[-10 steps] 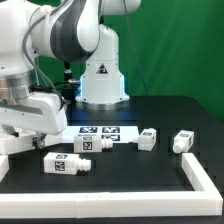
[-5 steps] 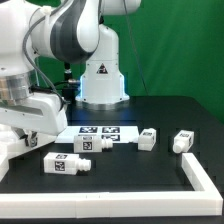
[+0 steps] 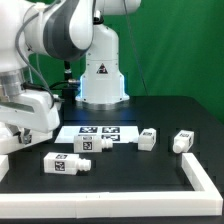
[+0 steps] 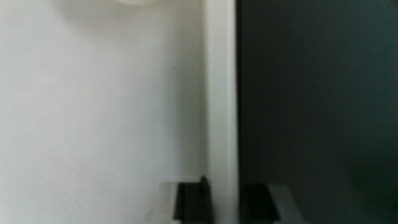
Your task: Assemble one leg
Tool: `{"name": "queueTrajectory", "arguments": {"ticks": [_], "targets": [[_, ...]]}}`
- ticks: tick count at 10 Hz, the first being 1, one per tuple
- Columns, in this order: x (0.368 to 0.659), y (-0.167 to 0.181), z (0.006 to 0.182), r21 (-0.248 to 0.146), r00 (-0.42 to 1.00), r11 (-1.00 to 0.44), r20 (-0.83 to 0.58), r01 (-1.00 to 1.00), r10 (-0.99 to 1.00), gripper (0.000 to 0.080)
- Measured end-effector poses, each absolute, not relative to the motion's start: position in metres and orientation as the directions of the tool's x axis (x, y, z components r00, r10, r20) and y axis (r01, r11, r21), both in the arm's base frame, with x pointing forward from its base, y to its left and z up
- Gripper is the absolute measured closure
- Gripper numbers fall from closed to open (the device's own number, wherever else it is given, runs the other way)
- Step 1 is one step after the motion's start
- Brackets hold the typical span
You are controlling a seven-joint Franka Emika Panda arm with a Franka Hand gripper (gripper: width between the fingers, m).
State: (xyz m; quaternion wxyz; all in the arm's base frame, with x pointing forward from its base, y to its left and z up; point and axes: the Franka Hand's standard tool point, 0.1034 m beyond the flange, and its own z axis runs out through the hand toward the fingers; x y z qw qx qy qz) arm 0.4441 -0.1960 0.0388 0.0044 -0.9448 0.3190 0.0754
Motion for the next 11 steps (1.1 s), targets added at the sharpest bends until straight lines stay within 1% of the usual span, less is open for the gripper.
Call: {"name": "queueTrajectory", "arguments": {"ticks": [2,3,4,5,6,7,8,11], "targets": [[0.445,-0.196,0.053,0.044,0.689,-0.705,-0.18,-0.708,-0.702,0.0745],[0.452,-0.187,0.063,0.054,0.591,-0.612,-0.209,-0.789,-0.779,0.0745],[0.464,-0.175,0.075,0.063,0.51,-0.537,-0.233,-0.841,-0.828,0.0745],[0.482,-0.17,0.088,0.061,0.464,-0.488,-0.229,-0.87,-0.856,0.0745],[0.494,-0.162,0.093,0.069,0.404,-0.426,-0.207,-0.902,-0.891,0.0745],[0.499,-0.15,0.094,0.072,0.403,-0.424,-0.201,-0.903,-0.893,0.0745],[0.497,-0.151,0.092,0.07,0.426,-0.447,-0.204,-0.892,-0.881,0.0745],[0.495,-0.152,0.088,0.077,0.424,-0.446,-0.206,-0.892,-0.882,0.0745]]}}
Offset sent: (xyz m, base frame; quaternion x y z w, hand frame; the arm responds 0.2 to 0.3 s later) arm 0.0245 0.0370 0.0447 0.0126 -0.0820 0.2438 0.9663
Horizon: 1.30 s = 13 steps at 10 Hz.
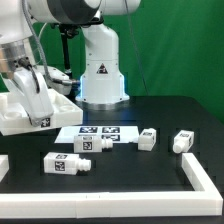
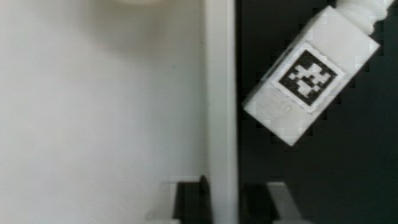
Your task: Assemble one leg
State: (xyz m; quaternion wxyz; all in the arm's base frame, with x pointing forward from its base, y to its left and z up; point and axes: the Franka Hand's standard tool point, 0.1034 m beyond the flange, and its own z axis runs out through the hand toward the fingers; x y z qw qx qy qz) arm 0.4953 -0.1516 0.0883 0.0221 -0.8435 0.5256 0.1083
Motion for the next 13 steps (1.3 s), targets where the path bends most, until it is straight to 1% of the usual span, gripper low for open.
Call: {"name": "queueTrajectory", "arguments": {"ticks": [1,2,3,4,5,6,7,12,13], "targets": [[0.496,-0.151,0.088,0.084,0.406,-0.429,-0.207,-0.899,-0.89,0.0745],[0.51,-0.146,0.094,0.107,0.321,-0.346,-0.203,-0.932,-0.925,0.0745],[0.529,-0.141,0.097,0.119,0.262,-0.286,-0.186,-0.951,-0.947,0.0745],[0.544,-0.134,0.094,0.127,0.169,-0.19,-0.16,-0.974,-0.973,0.0745],[0.555,-0.123,0.095,0.119,-0.016,-0.001,-0.144,-0.993,-0.989,0.0745],[0.565,-0.112,0.098,0.093,-0.123,0.111,-0.136,-0.99,-0.983,0.0745],[0.564,-0.108,0.097,0.098,-0.089,0.076,-0.133,-0.992,-0.987,0.0745],[0.563,-0.109,0.094,0.101,-0.094,0.081,-0.133,-0.992,-0.987,0.0745],[0.568,-0.11,0.096,0.118,-0.214,0.201,-0.118,-0.973,-0.97,0.0745]]}}
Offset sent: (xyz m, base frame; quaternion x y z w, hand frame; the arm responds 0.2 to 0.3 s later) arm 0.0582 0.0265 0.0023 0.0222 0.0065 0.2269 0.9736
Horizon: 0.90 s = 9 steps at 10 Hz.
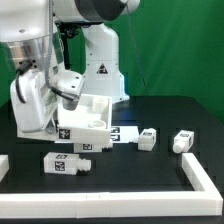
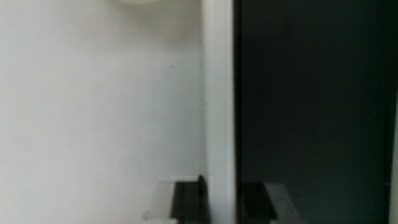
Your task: Assemble one leg
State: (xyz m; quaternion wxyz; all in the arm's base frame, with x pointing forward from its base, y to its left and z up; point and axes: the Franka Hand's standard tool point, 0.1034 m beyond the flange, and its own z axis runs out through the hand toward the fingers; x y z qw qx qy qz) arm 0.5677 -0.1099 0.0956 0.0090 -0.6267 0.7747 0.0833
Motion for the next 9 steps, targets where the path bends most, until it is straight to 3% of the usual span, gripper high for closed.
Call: {"name": "queueTrajectory", "arguments": {"ticks": [2,3,5,9], "targets": [[0.584,-0.106,0.094,0.102,-0.453,0.445,-0.082,-0.89,-0.888,0.0745],[0.596,-0.1,0.093,0.033,-0.596,0.596,-0.105,-0.802,-0.796,0.0745],[0.59,-0.082,0.088,0.066,-0.511,0.509,-0.036,-0.858,-0.859,0.0745],[0.592,-0.086,0.086,0.059,-0.536,0.533,-0.048,-0.844,-0.843,0.0745]]}}
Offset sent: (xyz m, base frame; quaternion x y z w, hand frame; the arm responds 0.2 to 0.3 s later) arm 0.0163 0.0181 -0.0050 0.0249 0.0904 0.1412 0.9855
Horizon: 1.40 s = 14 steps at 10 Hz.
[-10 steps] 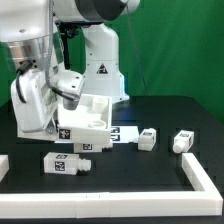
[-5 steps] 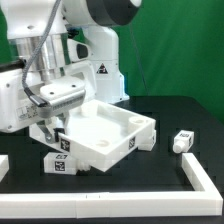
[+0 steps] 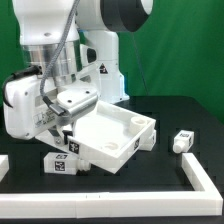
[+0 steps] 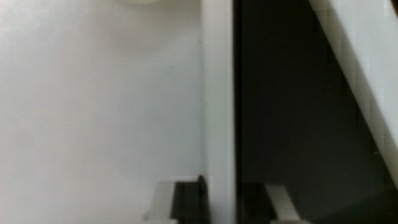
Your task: Assemble one leg
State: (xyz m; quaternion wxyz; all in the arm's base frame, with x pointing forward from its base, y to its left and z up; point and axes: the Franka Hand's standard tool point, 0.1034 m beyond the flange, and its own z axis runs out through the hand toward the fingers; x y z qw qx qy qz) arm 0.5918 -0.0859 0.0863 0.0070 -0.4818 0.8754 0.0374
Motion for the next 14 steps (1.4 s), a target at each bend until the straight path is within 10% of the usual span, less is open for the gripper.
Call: {"name": "queueTrajectory", "arguments": {"ticks": [2,3,14], "targets": [[0.609,-0.087,0.091,0.038,-0.758,0.757,-0.046,-0.652,-0.65,0.0745],[0.614,-0.08,0.086,-0.002,-0.756,0.757,-0.069,-0.653,-0.651,0.0745],[0.608,-0.058,0.073,0.043,-0.612,0.61,-0.027,-0.791,-0.791,0.0745]]}}
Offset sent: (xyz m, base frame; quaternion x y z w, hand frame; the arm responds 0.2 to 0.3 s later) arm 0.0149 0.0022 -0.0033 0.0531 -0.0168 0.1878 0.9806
